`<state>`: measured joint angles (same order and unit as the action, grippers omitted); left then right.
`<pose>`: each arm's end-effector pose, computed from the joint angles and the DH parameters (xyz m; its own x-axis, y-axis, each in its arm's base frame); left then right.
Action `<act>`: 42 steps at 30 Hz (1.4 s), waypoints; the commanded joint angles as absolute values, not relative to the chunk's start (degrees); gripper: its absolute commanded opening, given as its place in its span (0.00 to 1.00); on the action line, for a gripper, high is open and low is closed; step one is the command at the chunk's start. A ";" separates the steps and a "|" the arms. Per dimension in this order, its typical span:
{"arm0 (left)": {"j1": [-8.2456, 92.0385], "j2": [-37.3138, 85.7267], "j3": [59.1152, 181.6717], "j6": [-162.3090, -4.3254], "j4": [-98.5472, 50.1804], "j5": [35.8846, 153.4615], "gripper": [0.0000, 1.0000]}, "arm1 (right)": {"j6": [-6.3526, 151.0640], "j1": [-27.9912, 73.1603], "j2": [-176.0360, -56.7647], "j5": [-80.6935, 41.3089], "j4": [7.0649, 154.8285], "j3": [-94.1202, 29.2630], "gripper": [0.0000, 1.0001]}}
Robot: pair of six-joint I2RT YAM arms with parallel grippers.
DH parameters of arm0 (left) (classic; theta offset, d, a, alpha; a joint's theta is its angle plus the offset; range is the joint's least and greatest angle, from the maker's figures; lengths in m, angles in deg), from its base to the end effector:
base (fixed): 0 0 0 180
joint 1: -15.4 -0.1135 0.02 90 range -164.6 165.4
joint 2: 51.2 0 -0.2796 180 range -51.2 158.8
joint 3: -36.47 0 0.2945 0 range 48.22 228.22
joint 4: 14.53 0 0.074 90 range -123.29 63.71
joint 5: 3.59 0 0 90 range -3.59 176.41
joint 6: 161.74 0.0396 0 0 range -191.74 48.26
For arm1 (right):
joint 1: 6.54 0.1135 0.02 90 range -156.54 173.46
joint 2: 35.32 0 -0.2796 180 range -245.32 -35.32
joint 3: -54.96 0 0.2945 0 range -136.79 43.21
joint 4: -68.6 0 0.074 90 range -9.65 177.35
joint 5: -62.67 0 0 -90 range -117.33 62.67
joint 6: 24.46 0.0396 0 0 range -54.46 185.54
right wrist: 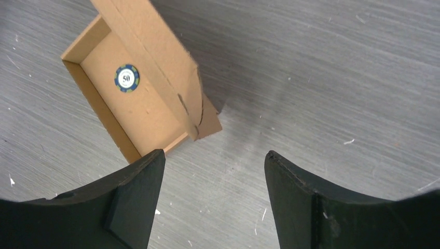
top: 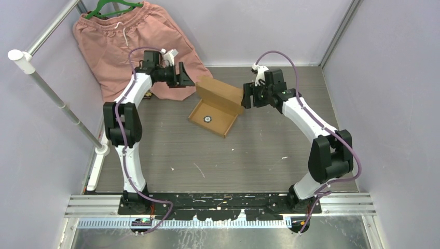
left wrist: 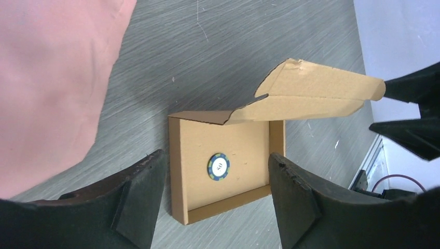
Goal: Fold the paper box
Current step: Close the paper box at the center of the board.
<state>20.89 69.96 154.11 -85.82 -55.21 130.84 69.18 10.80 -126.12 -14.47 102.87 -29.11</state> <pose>0.5269 -0.0785 0.2634 -0.8113 -0.0966 -0.5766 0.3820 0.6591 -0.6478 0.3805 0.1280 0.2847 -0.6536 -0.1392 -0.7439 -0.4102 0.8912 0.1936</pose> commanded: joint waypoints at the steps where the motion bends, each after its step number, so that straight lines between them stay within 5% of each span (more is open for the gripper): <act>1: 19.03 70.62 157.05 -83.20 -53.59 138.41 0.72 | 66.56 8.65 -127.48 -7.80 99.95 -33.71 0.75; 15: 18.97 74.37 157.01 -91.47 -37.67 150.56 0.71 | 65.96 5.81 -133.67 5.18 99.46 -36.11 0.67; 32: 20.54 76.54 156.12 -89.01 -36.96 151.28 0.65 | 67.47 5.87 -135.75 8.43 98.91 -37.10 0.57; 42: 21.08 77.52 156.93 -86.55 -39.56 151.28 0.45 | 67.54 5.94 -136.35 8.70 99.25 -37.88 0.53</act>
